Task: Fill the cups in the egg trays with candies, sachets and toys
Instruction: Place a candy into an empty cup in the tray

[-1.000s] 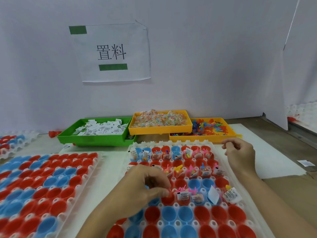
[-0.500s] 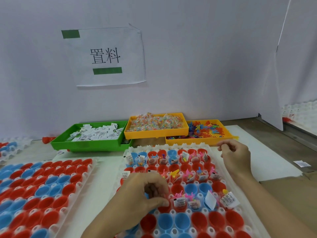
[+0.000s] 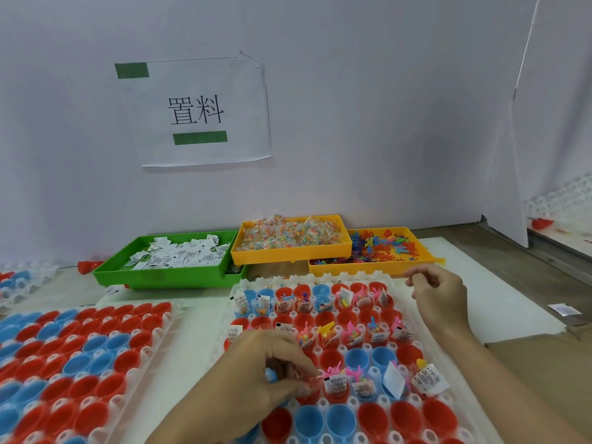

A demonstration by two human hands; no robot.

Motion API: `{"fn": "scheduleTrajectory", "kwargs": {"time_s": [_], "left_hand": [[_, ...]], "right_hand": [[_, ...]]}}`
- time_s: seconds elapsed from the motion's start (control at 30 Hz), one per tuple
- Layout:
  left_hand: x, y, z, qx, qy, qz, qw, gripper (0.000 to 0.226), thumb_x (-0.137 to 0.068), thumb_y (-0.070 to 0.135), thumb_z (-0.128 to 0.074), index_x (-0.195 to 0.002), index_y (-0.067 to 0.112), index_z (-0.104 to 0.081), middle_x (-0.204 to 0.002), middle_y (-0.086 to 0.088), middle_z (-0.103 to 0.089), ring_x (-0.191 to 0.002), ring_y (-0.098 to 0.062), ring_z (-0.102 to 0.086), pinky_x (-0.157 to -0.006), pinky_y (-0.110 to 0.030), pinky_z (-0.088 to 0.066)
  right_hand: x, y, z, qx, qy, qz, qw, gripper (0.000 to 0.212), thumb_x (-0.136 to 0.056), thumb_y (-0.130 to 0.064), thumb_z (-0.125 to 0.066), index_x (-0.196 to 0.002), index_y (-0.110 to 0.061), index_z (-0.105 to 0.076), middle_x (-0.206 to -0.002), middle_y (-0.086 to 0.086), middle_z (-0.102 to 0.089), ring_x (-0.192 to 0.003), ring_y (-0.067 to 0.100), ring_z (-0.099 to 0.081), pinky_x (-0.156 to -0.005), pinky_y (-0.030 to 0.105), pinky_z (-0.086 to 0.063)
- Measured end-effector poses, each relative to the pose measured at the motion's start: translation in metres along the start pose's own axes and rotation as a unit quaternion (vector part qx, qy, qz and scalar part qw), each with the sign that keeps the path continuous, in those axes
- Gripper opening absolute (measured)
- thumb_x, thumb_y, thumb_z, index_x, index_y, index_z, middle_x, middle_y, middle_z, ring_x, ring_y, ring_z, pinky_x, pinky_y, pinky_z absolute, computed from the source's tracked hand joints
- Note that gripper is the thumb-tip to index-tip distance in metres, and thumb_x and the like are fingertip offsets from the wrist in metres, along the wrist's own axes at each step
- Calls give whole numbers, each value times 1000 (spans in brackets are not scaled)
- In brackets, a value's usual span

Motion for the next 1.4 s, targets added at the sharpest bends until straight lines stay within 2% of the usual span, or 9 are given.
{"fn": "scheduleTrajectory", "kwargs": {"time_s": [0.17, 0.37, 0.57, 0.8, 1.0, 1.1, 1.23, 1.4], "left_hand": [[0, -2, 1, 18, 13, 17, 1000, 31, -78, 9, -81, -76, 40, -76, -81, 15, -70, -79, -9, -65, -74, -23, -56], [-1, 0, -2, 22, 27, 30, 999, 27, -77, 10, -82, -70, 36, -77, -77, 13, -72, -77, -14, -70, -77, -29, -59], [-2, 2, -3, -27, 44, 34, 998, 26, -75, 18, -83, -64, 38, -71, -75, 26, -69, -77, 1, -66, -74, -15, -54], [-2, 4, -2, -50, 45, 21, 998, 28, -72, 24, -85, -58, 40, -67, -79, 28, -66, -83, 3, -61, -74, -8, -47], [2, 5, 4, -32, 31, 5, 999, 20, -74, 31, -83, -66, 45, -72, -74, 27, -67, -80, 1, -62, -71, -11, -47], [4, 4, 6, -27, 23, 4, 999, 19, -79, 24, -81, -75, 41, -77, -76, 25, -70, -82, 1, -63, -72, -11, -48], [2, 3, 4, -26, 16, 2, 1000, 30, -82, 14, -79, -73, 42, -73, -76, 24, -71, -79, 0, -66, -74, -13, -52], [0, 3, 0, -32, 25, 10, 999, 25, -81, 12, -80, -74, 35, -74, -76, 15, -73, -75, -6, -67, -73, -19, -56]], "right_hand": [[-1, 1, 0, -4, -2, 1, 1000, 23, -96, 0, -52, -86, -10, -70, -83, 2, -66, -77, 16, -59, -62, 25, -44], [-1, 2, -1, 0, 2, 4, 1000, 26, -96, -1, -52, -82, -16, -68, -81, -2, -66, -80, 14, -59, -64, 25, -46], [-2, 3, -2, 4, 1, 5, 1000, 26, -96, -2, -52, -83, -16, -69, -82, -2, -66, -81, 14, -60, -65, 25, -48], [-2, 2, -2, 5, -2, 5, 1000, 27, -96, -1, -52, -81, -18, -68, -81, -4, -66, -80, 14, -60, -65, 24, -47], [-1, 3, -2, 2, 0, 2, 1000, 25, -96, -2, -52, -83, -16, -69, -82, -2, -66, -80, 14, -59, -64, 24, -46], [-2, 3, -2, 0, 0, 3, 1000, 26, -96, -1, -52, -83, -16, -69, -82, -2, -66, -79, 14, -59, -63, 24, -45], [-1, 2, -2, 1, -1, 4, 1000, 26, -96, -1, -52, -82, -17, -68, -81, -4, -65, -79, 14, -59, -62, 23, -44], [-1, 2, -2, 0, -4, 5, 1000, 27, -96, 0, -52, -81, -16, -69, -81, -3, -66, -79, 14, -59, -62, 24, -44]]}}
Point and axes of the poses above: each hand's wrist, its own x-axis away from the middle knuckle, its own z-axis out of the back of the hand, y = z × x, the point moved 4 cm from there along -x, towards the middle knuckle
